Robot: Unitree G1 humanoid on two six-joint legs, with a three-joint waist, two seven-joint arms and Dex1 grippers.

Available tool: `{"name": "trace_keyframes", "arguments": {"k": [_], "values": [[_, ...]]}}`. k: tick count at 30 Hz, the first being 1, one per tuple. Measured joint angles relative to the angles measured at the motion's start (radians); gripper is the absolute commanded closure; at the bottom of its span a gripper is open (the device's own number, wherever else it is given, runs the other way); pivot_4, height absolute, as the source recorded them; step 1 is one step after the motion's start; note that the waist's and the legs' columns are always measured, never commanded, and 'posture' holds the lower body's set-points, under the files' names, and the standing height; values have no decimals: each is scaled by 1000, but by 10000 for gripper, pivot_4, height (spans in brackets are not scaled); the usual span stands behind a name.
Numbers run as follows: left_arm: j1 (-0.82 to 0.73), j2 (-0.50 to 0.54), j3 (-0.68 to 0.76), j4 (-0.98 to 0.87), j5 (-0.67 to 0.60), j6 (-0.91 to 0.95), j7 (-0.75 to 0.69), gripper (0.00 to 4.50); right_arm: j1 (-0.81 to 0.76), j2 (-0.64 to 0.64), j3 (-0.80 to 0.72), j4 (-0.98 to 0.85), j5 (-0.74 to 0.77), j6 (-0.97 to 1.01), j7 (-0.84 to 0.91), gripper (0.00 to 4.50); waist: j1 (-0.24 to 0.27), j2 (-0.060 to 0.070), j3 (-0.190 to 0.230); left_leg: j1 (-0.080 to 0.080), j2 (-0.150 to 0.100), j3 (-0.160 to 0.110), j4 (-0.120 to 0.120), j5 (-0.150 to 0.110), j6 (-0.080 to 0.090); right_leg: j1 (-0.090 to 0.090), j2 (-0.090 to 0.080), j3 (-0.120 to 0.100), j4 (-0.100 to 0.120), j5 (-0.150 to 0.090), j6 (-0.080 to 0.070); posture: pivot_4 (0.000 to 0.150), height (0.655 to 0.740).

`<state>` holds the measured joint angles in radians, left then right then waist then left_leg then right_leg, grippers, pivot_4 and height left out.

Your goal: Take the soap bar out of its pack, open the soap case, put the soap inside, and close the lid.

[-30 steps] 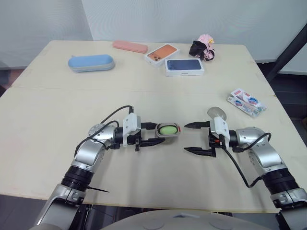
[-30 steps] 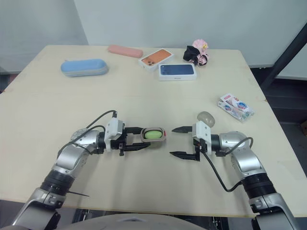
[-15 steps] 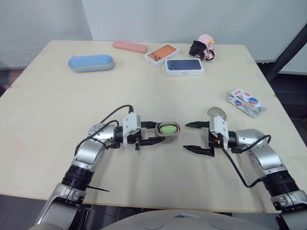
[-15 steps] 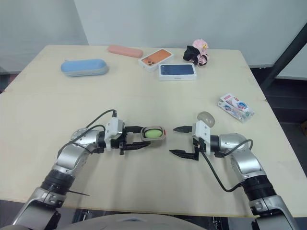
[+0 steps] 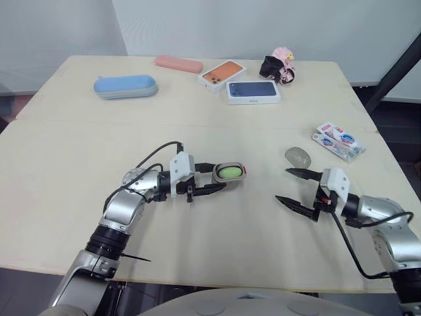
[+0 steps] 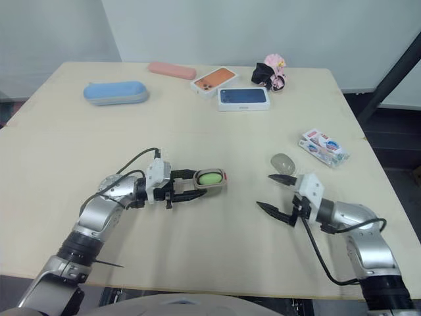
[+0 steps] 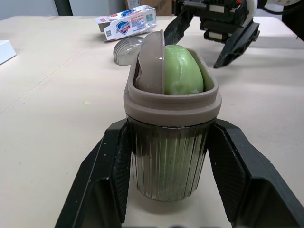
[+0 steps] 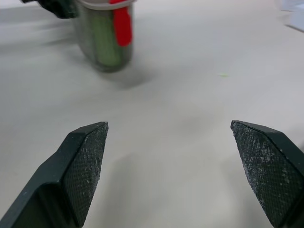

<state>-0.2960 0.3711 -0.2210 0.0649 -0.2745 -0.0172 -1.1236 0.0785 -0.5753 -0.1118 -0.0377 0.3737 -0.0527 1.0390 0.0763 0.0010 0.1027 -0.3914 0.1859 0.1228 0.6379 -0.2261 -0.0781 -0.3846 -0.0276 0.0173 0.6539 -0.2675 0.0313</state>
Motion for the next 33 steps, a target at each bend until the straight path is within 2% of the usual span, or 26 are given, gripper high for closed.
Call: {"name": "trace_keyframes", "arguments": {"k": [9, 20, 25, 33], "values": [[-45, 4, -24, -10, 0, 80, -1, 26300, 42, 0, -32, 29, -1, -52, -7, 408, -2, 0, 0, 1, 0, 0, -1, 0, 0, 2, 0, 0, -1, 0, 0, 1500, 7400], [-33, 14, -25, -43, -102, 91, -132, 26300, 72, -29, -118, 112, 7, -51, -32, 408, 2, 0, 0, 0, -2, 0, -2, 0, 1, 3, -2, -1, -3, 0, 0, 1500, 7400], [-33, 14, -34, -37, -104, 71, -164, 26300, 74, -68, -192, 128, 43, 5, -41, 408, -3, 0, 0, 1, -2, 0, -5, 0, 1, 5, -1, -1, -4, 0, 0, 1500, 7400], [-34, 19, -39, 29, -65, 34, -191, 26300, 25, -156, -190, 61, 44, 233, -87, 408, -5, 1, 0, 2, -2, 0, -5, 0, 1, 5, -1, -1, -4, 0, 0, 1500, 7400]]}}
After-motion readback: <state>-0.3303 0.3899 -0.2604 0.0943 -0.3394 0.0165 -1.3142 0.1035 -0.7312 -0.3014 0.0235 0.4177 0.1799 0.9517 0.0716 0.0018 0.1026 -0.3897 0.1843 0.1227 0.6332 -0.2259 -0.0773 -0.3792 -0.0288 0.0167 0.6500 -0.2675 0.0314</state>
